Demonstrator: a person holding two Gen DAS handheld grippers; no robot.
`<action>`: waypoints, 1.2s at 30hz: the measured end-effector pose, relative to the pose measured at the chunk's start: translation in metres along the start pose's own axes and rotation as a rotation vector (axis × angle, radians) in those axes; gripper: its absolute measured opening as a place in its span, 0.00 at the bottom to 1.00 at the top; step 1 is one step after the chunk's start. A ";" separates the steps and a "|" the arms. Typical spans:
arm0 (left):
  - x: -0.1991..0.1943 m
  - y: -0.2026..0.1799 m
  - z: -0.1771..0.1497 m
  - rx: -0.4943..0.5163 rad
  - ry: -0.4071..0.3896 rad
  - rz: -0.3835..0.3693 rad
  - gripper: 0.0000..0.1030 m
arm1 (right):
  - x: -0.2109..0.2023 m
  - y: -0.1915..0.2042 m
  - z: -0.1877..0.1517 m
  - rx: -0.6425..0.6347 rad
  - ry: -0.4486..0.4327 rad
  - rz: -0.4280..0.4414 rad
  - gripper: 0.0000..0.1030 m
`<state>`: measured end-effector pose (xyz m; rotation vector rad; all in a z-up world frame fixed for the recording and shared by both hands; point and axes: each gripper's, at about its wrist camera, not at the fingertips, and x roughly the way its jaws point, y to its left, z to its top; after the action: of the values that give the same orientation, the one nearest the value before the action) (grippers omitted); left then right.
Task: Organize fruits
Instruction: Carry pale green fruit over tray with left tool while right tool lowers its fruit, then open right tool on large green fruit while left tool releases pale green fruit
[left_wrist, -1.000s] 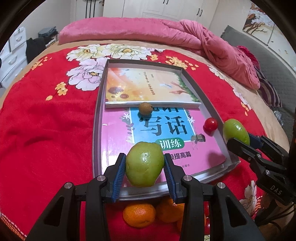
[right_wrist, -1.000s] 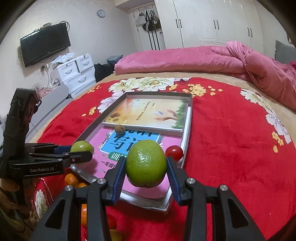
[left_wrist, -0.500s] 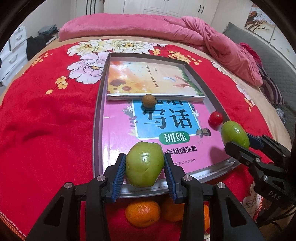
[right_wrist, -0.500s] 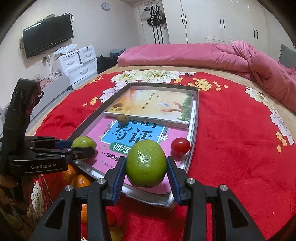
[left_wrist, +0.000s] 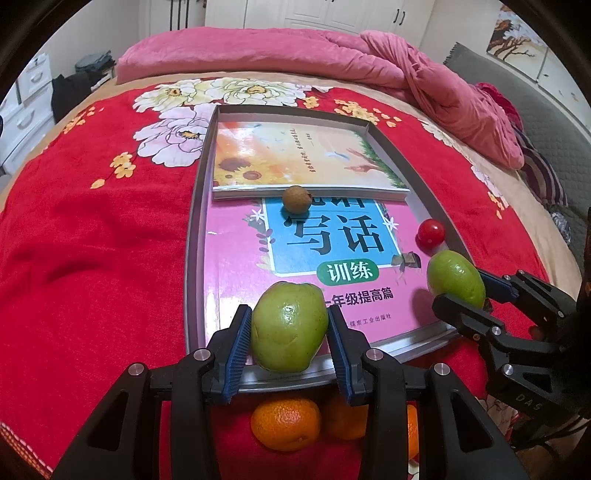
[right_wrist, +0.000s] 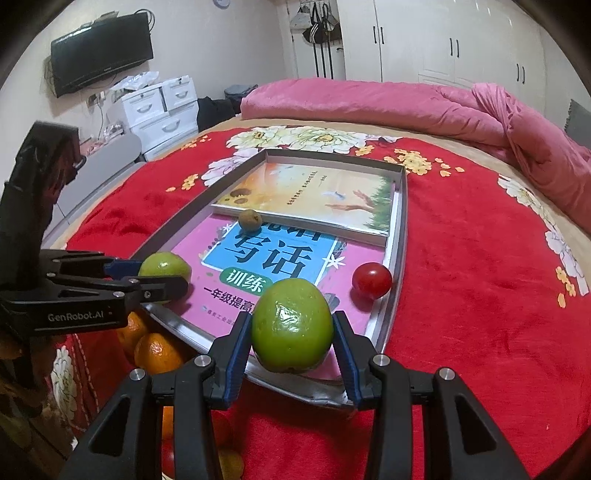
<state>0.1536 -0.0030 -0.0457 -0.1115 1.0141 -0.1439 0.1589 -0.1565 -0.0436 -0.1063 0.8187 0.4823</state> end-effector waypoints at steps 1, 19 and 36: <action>0.000 0.000 0.000 0.000 0.000 0.000 0.41 | 0.001 0.001 0.000 -0.004 0.001 -0.005 0.42; 0.000 0.000 -0.001 0.000 0.001 0.000 0.41 | 0.002 0.000 -0.001 -0.002 0.007 -0.010 0.43; 0.000 0.001 -0.001 -0.007 0.002 -0.004 0.41 | -0.002 0.009 0.000 -0.031 -0.004 -0.022 0.52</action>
<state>0.1531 -0.0025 -0.0461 -0.1196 1.0167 -0.1438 0.1537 -0.1498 -0.0411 -0.1429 0.8060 0.4749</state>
